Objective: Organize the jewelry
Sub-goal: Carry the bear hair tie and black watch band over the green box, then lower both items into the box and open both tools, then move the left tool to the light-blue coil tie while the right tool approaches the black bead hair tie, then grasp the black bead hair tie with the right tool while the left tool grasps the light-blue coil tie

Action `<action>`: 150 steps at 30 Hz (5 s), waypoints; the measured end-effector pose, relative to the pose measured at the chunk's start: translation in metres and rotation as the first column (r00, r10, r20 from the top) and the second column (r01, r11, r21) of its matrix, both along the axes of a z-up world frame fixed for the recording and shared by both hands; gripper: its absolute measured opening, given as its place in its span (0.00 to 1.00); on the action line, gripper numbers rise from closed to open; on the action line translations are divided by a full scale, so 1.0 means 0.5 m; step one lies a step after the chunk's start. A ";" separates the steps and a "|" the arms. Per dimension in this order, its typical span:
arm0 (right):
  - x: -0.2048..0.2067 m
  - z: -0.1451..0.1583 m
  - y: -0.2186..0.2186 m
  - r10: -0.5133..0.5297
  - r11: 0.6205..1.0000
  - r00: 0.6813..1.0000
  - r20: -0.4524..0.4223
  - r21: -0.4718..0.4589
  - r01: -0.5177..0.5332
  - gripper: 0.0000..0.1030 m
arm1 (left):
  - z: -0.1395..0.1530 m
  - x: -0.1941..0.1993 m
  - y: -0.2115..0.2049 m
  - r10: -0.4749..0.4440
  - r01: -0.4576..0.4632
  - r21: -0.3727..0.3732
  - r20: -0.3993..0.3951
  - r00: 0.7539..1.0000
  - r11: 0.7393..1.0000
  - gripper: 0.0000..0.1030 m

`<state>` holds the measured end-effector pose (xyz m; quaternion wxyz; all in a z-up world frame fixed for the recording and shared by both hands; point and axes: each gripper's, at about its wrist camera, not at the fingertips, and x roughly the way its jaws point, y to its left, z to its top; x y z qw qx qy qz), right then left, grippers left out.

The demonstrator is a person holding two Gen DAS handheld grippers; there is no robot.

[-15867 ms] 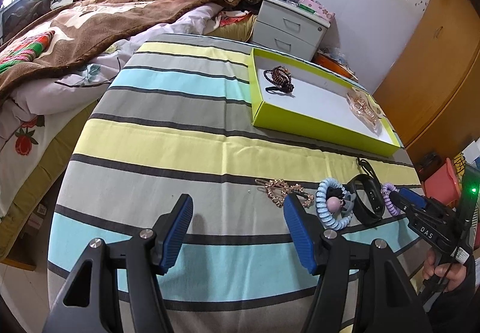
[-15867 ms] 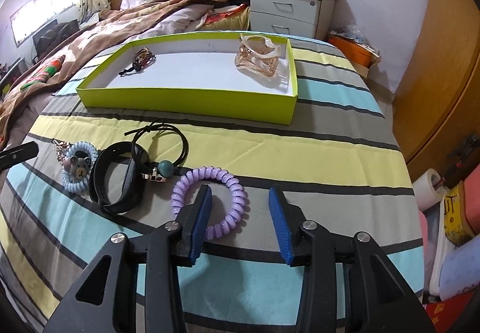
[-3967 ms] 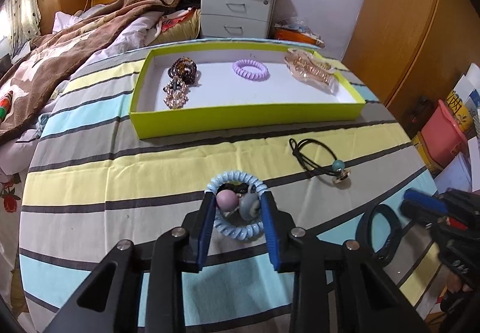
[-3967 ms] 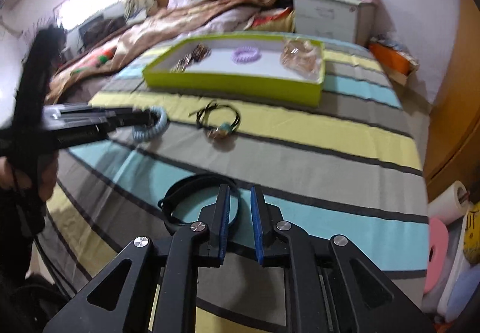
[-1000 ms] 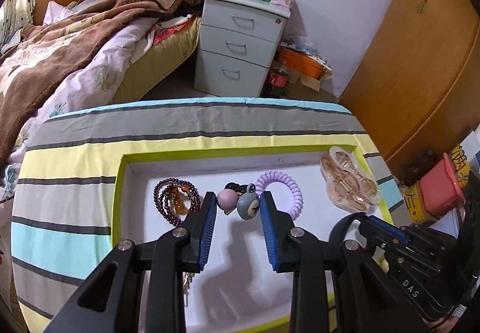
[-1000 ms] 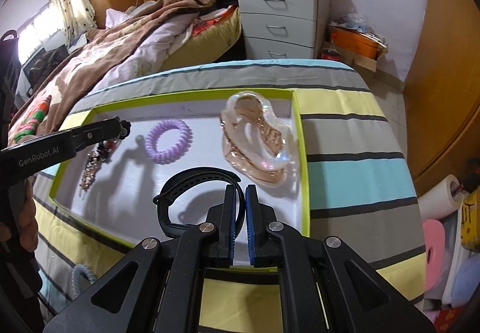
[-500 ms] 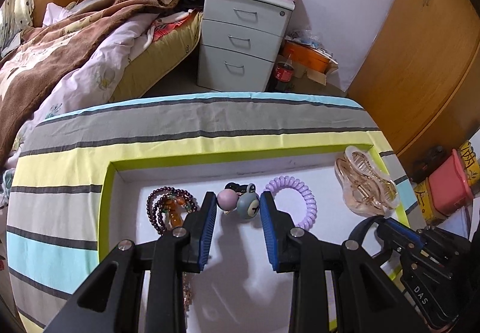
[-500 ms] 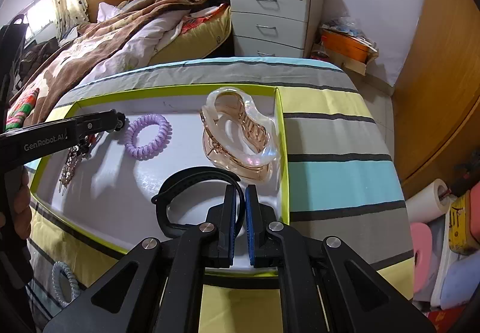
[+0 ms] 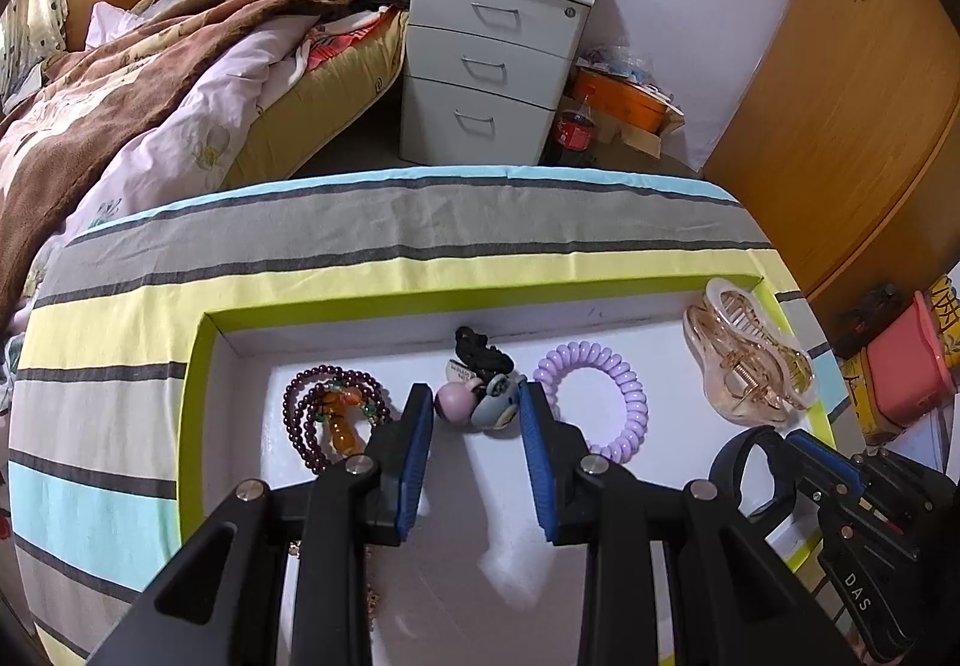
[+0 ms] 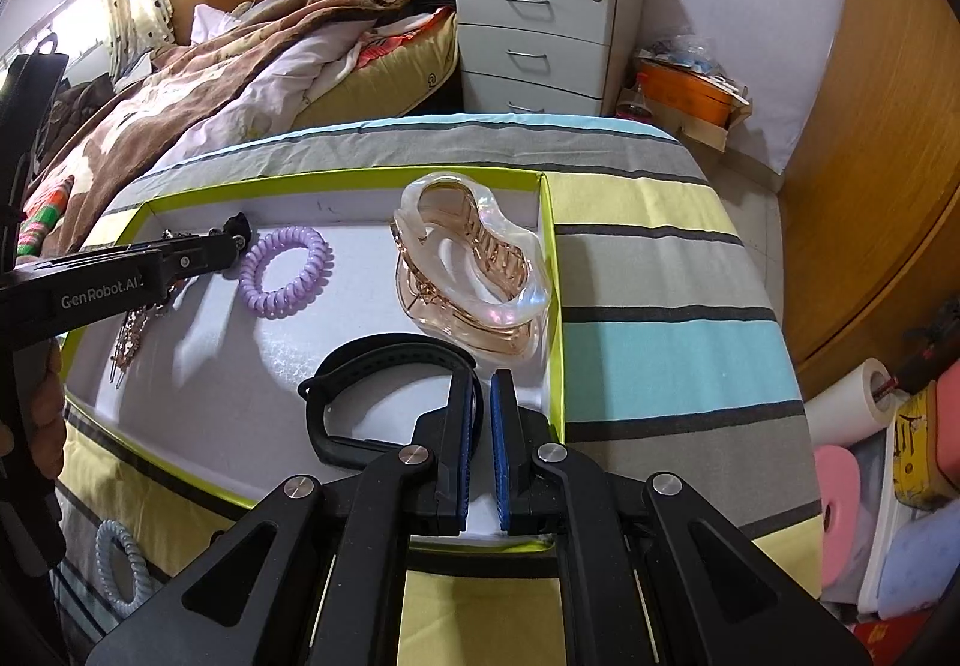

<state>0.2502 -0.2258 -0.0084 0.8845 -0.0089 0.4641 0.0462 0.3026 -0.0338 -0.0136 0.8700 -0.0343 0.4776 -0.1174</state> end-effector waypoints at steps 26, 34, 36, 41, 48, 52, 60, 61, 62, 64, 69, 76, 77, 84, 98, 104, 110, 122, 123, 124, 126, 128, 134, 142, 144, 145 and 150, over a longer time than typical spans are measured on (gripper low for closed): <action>-0.025 0.028 -0.008 -0.024 0.999 0.999 0.034 0.039 0.023 0.14 | 0.027 -0.035 -0.001 -0.011 0.011 0.012 0.021 1.000 1.000 0.47; -0.053 0.053 -0.006 -0.024 0.998 0.998 0.063 0.051 0.021 0.14 | 0.054 -0.078 0.002 0.002 -0.004 0.034 0.056 0.998 0.999 0.47; -0.061 0.059 -0.006 -0.021 0.998 0.997 0.071 0.055 0.017 0.15 | 0.063 -0.091 0.004 0.001 -0.003 0.030 0.064 0.998 1.000 0.47; -0.088 0.072 -0.005 -0.019 0.997 0.996 0.088 0.070 0.013 0.19 | 0.086 -0.131 0.006 0.002 -0.005 0.029 0.089 0.996 1.000 0.49; -0.126 0.086 0.000 -0.012 0.997 0.994 0.109 0.082 0.003 0.19 | 0.102 -0.199 0.019 0.008 -0.008 -0.001 0.107 0.994 1.000 0.51; -0.149 0.092 0.008 -0.004 0.996 0.993 0.117 0.092 -0.007 0.20 | 0.111 -0.236 0.024 0.018 -0.017 -0.005 0.121 0.992 1.000 0.51; -0.194 0.091 0.023 0.014 0.994 0.992 0.127 0.109 -0.028 0.20 | 0.119 -0.305 0.037 0.029 -0.033 0.024 0.151 0.988 0.999 0.54; -0.198 0.090 0.024 0.016 0.994 0.992 0.127 0.109 -0.030 0.21 | 0.118 -0.314 0.040 0.030 -0.034 0.027 0.152 0.988 0.999 0.54; -0.202 0.088 0.025 0.018 0.993 0.992 0.126 0.110 -0.032 0.21 | 0.117 -0.322 0.041 0.032 -0.037 0.033 0.154 0.987 0.999 0.54; -0.209 0.085 0.026 0.021 0.993 0.992 0.122 0.115 -0.035 0.21 | 0.113 -0.335 0.045 0.034 -0.041 0.041 0.157 0.987 0.998 0.54; -0.228 0.073 0.028 0.027 0.991 0.993 0.112 0.130 -0.042 0.44 | 0.098 -0.361 0.059 0.043 -0.050 0.041 0.143 0.989 0.998 0.55; -0.242 0.046 0.037 0.031 0.987 0.997 0.071 0.155 -0.042 0.45 | 0.076 -0.397 0.099 0.080 -0.082 0.010 0.135 0.988 0.997 0.57; -0.243 0.041 0.040 0.031 0.987 0.997 0.067 0.153 -0.041 0.45 | 0.071 -0.400 0.104 0.083 -0.085 0.008 0.132 0.988 0.996 0.57; -0.229 0.010 0.063 0.017 0.986 1.000 0.015 0.165 -0.020 0.45 | 0.033 -0.411 0.131 0.115 -0.114 -0.013 0.083 0.990 0.993 0.57; -0.220 -0.018 0.092 0.029 0.991 0.999 -0.018 0.130 -0.026 0.45 | 0.005 -0.411 0.140 0.124 -0.122 -0.032 0.039 0.992 0.992 0.57; -0.239 -0.023 0.104 0.058 0.995 0.998 0.026 0.080 -0.060 0.44 | 0.001 -0.410 0.135 0.119 -0.118 -0.027 0.032 0.992 0.993 0.57; -0.240 -0.024 0.098 0.060 0.995 0.997 0.044 0.074 -0.063 0.27 | -0.008 -0.405 0.124 0.113 -0.113 -0.019 0.015 0.993 0.993 0.58; -0.253 -0.018 0.074 0.061 0.990 0.996 0.067 0.125 -0.069 0.14 | -0.018 -0.400 0.104 0.099 -0.099 -0.005 0.001 0.995 0.995 0.58; -0.256 -0.016 0.072 0.061 0.990 0.995 0.074 0.126 -0.070 0.14 | -0.019 -0.399 0.103 0.099 -0.099 -0.003 0.001 0.995 0.995 0.58; -0.258 -0.015 0.071 0.060 0.989 0.995 0.078 0.127 -0.070 0.14 | -0.018 -0.399 0.101 0.101 -0.101 0.001 0.001 0.995 0.995 0.58; -0.262 -0.011 0.064 0.057 0.989 0.994 0.089 0.134 -0.068 0.14 | -0.018 -0.397 0.097 0.099 -0.099 0.011 0.003 0.995 0.995 0.58; -0.265 -0.007 0.058 0.052 0.988 0.994 0.098 0.142 -0.066 0.14 | -0.019 -0.397 0.092 0.094 -0.094 0.016 0.005 0.996 0.995 0.58; -0.274 0.000 0.037 0.033 0.985 0.993 0.110 0.167 -0.051 0.14 | -0.022 -0.393 0.078 0.076 -0.076 0.011 0.007 0.997 0.997 0.57; -0.284 0.008 0.028 0.032 0.981 0.992 0.126 0.185 -0.055 0.14 | -0.025 -0.374 0.049 0.079 -0.082 0.101 0.027 0.996 0.992 0.57; -0.284 0.010 0.026 0.031 0.980 0.991 0.129 0.189 -0.055 0.14 | -0.026 -0.372 0.046 0.079 -0.082 0.115 0.032 0.996 0.990 0.57; -0.284 0.010 0.025 0.031 0.980 0.991 0.130 0.192 -0.056 0.14 | -0.027 -0.371 0.044 0.079 -0.082 0.126 0.035 0.996 0.989 0.56; -0.283 0.010 0.018 0.025 0.979 0.991 0.131 0.196 -0.051 0.14 | -0.026 -0.371 0.034 0.068 -0.074 0.158 0.046 0.997 0.985 0.39</action>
